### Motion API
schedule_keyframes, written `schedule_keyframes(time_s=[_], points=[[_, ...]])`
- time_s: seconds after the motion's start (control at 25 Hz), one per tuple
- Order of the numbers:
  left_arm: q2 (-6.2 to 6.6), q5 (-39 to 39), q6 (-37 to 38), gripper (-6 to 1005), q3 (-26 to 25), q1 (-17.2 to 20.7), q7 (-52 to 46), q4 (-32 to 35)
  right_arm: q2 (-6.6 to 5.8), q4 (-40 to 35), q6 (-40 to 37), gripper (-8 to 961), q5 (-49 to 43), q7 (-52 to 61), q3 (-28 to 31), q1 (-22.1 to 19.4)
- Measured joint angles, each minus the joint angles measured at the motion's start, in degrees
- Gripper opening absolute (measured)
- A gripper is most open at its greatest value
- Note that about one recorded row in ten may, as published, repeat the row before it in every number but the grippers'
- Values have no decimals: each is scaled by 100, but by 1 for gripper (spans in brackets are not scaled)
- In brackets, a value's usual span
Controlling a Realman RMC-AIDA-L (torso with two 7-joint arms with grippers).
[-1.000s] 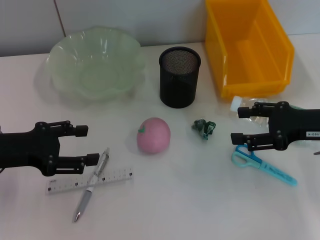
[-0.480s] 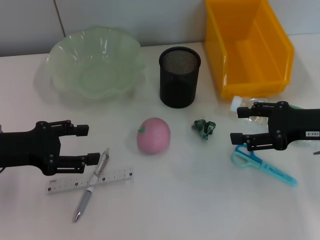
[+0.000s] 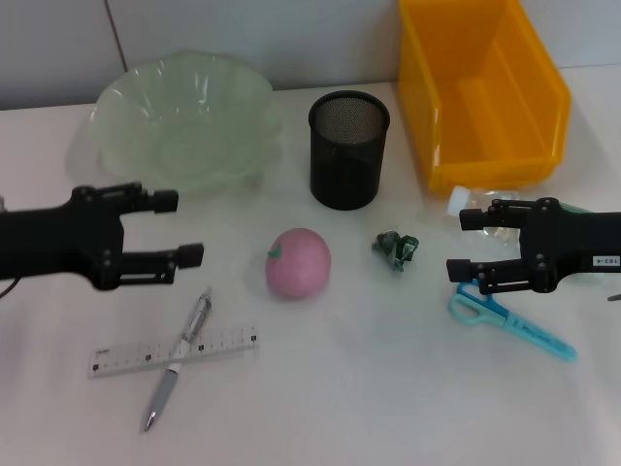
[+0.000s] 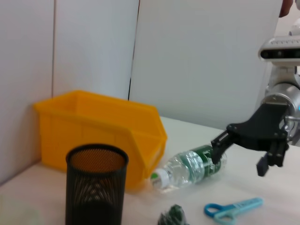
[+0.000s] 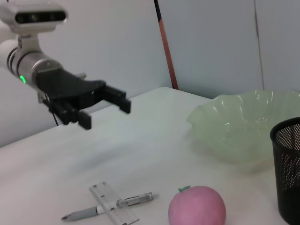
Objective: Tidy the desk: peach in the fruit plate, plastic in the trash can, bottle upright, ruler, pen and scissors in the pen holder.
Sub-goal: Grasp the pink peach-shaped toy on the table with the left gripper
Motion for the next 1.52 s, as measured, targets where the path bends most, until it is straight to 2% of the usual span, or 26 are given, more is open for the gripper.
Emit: schedule_keyframes(time_s=[0.08,0.12,0.36,0.48,0.52,0.56,0.64,0.8,0.96,1.08,1.52], points=[[0,0,0,820,0,0,0,0,-1,0,0,835,0,1,-4,7],[-46,45,-60,819,-1,-133,-33,86,-1,0,0,835,0,1,-3,9],[-123,782,-210,818,28,-771,-485,278,-3,0,0,835,-3,5,-3,6],[-146,881,-234,817,27,-820,-527,333,-3,0,0,834,-9,6,-8,0],[-294,1351,-325,817,27,-1037,-663,577,-3,0,0,834,-11,6,-11,-1],[-376,1618,-384,817,27,-1169,-725,660,-3,0,1,834,-12,6,-13,-1],[-468,2019,-467,817,26,-1375,-800,708,-3,-5,1,834,-19,6,-16,-2],[-514,2241,-586,816,92,-1533,-823,643,-3,-17,1,834,-21,11,-21,0],[-538,2229,-1106,815,676,-1628,-873,404,-3,-25,7,834,-23,14,-2,11],[-552,2214,-1427,814,935,-1745,-898,152,-3,-30,10,834,-19,15,2,26],[-583,2099,-1985,811,1209,-2060,-837,-581,-3,-36,33,834,-25,15,-26,75]])
